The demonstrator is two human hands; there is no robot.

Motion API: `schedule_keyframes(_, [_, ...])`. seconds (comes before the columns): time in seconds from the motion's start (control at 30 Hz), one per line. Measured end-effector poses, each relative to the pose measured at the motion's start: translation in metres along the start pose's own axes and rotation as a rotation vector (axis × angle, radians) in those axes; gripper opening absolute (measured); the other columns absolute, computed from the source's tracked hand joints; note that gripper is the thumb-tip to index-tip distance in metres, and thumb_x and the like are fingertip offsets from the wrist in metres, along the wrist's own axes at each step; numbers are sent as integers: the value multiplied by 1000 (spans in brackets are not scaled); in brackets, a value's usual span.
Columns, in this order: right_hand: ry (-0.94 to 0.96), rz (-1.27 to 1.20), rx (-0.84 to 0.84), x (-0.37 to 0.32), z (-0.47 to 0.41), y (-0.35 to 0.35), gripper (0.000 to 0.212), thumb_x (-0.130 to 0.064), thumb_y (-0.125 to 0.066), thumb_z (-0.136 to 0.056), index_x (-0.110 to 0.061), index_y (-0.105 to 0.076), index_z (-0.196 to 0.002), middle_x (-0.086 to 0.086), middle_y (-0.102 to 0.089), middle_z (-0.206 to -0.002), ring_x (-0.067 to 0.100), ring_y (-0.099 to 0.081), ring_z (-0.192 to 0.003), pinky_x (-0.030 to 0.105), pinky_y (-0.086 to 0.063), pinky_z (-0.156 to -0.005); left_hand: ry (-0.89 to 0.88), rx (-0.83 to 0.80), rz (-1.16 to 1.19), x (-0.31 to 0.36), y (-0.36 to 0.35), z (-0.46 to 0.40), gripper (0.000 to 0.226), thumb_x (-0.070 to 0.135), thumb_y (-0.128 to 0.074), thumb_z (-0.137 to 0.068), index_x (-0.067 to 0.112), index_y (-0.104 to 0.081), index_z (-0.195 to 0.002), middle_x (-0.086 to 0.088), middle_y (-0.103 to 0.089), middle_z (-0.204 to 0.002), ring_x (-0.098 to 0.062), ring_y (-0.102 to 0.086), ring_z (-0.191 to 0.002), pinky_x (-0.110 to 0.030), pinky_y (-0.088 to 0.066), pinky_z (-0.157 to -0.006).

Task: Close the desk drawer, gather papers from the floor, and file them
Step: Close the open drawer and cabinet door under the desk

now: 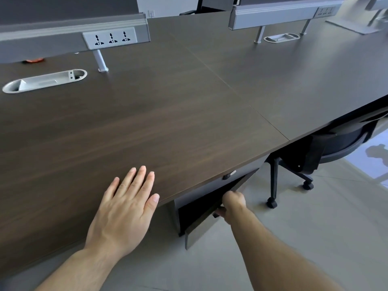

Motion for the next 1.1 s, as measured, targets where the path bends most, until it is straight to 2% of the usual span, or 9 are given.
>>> schedule_keyframes(0.1, [-77, -303, -50, -11, 13, -5, 22, -15, -38, -99, -8, -59, -99, 10, -55, -88, 38, -61, -99, 62, -53, -95, -4, 3, -6, 0, 0, 0, 61, 47, -15, -100, 15, -35, -148, -4, -34, -157, -19, -27, -146, -46, -24, -114])
schedule_keyframes(0.2, [-128, -531, -103, -17, 14, -9, 30, -33, -38, -102, -16, -61, -92, 8, -62, -97, 29, -57, -89, 56, -51, -100, -5, 2, -12, 1, 1, 1, 60, 47, -17, -101, 16, -34, -149, -4, -34, -157, -19, -26, -146, -45, -23, -114])
schedule_keyframes(0.3, [-167, -637, -116, -19, 12, -16, 43, -46, -36, -102, -15, -60, -120, 10, -62, -113, 27, -56, -92, 55, -49, -103, -6, 2, -11, 0, 1, 0, 60, 47, -16, -100, 16, -34, -149, -3, -33, -157, -19, -26, -146, -45, -23, -114])
schedule_keyframes(0.47, [-204, -678, -88, -24, 15, -23, 60, -55, -31, -102, -23, -36, -152, 9, -46, -147, 33, -50, -129, 58, -42, -110, -3, 1, -11, 0, -1, 0, 60, 47, -17, -100, 17, -34, -149, -3, -32, -158, -18, -24, -147, -46, -25, -115])
schedule_keyframes(0.6, [-208, -687, -113, -23, 6, -25, 59, -52, -36, -99, -22, -39, -150, 5, -48, -129, 31, -52, -111, 59, -44, -107, -7, 2, -16, 0, -1, 0, 60, 47, -16, -101, 17, -35, -149, -3, -33, -157, -18, -25, -147, -46, -24, -114])
schedule_keyframes(0.73, [-101, -421, -121, -18, 4, -14, 60, -55, -32, -100, -17, -43, -146, 10, -55, -111, 31, -57, -92, 44, -51, -83, -10, 8, -12, 0, -2, -1, 60, 47, -17, -100, 16, -36, -148, -3, -33, -157, -19, -26, -146, -45, -23, -114])
schedule_keyframes(0.87, [372, 95, 37, -14, 24, 16, 61, -55, -23, -99, -20, -49, -140, 1, -61, -129, 25, -55, -119, 41, -41, -102, -5, 5, -19, -2, -2, -1, 61, 49, -14, -100, 17, -34, -149, -2, -32, -157, -18, -25, -146, -46, -24, -115])
schedule_keyframes(0.97, [631, 300, -21, -14, 47, 33, 42, -55, -30, -98, -28, -56, -115, -8, -65, -110, 16, -60, -107, 39, -48, -94, 4, 6, -30, -1, -2, -1, 63, 50, -11, -100, 18, -33, -149, 0, -31, -158, -16, -23, -147, -44, -22, -115])
schedule_keyframes(1.1, [775, 526, 10, -22, 43, 37, 33, -44, -35, -102, -17, -53, -108, -2, -59, -110, 22, -57, -98, 37, -43, -82, 6, 12, -44, 0, -1, 0, 63, 50, -10, -100, 18, -34, -149, 0, -32, -157, -15, -25, -146, -43, -22, -115])
Point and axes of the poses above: each hand's wrist, its own z-axis away from the middle knuckle, its own y-axis out of the back of the hand, x = y × z, the point moved 1 cm from there along -z, towards the middle knuckle
